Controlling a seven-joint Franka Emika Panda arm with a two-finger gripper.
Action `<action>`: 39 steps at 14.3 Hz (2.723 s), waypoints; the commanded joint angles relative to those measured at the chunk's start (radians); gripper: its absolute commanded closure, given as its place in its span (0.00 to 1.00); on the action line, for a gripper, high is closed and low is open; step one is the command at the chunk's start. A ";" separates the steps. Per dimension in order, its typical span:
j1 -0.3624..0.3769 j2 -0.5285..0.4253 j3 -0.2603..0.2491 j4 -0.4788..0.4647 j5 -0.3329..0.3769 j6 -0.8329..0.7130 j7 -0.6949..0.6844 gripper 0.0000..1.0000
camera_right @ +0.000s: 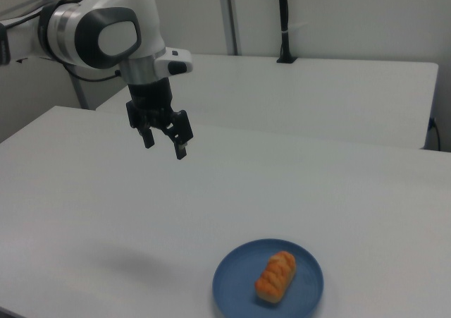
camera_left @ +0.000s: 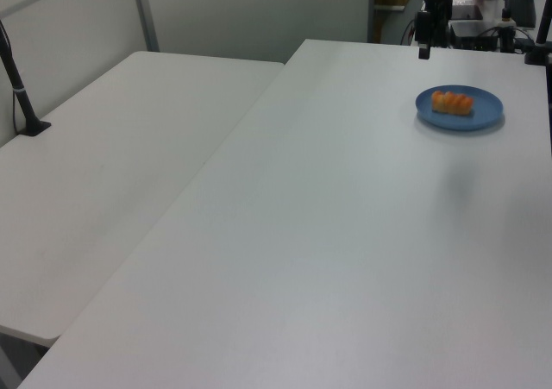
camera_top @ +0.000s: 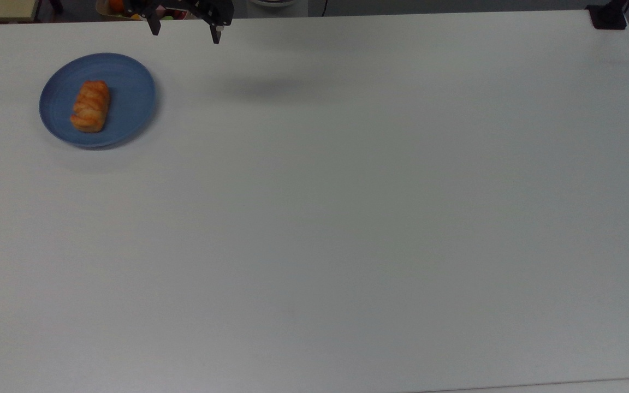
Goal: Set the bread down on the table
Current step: 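Move the gripper toward the blue plate with the bread roll, then lower the gripper onto the orange bread roll on the plate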
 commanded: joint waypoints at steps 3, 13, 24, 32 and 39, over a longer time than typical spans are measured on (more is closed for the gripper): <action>0.006 -0.021 -0.023 -0.005 0.007 -0.027 0.018 0.00; 0.006 0.000 -0.287 -0.013 0.011 0.047 -0.292 0.00; 0.003 0.149 -0.430 -0.258 0.011 0.476 -0.504 0.00; 0.003 0.287 -0.410 -0.287 0.016 0.625 -0.492 0.29; 0.005 0.285 -0.399 -0.283 0.016 0.618 -0.493 1.00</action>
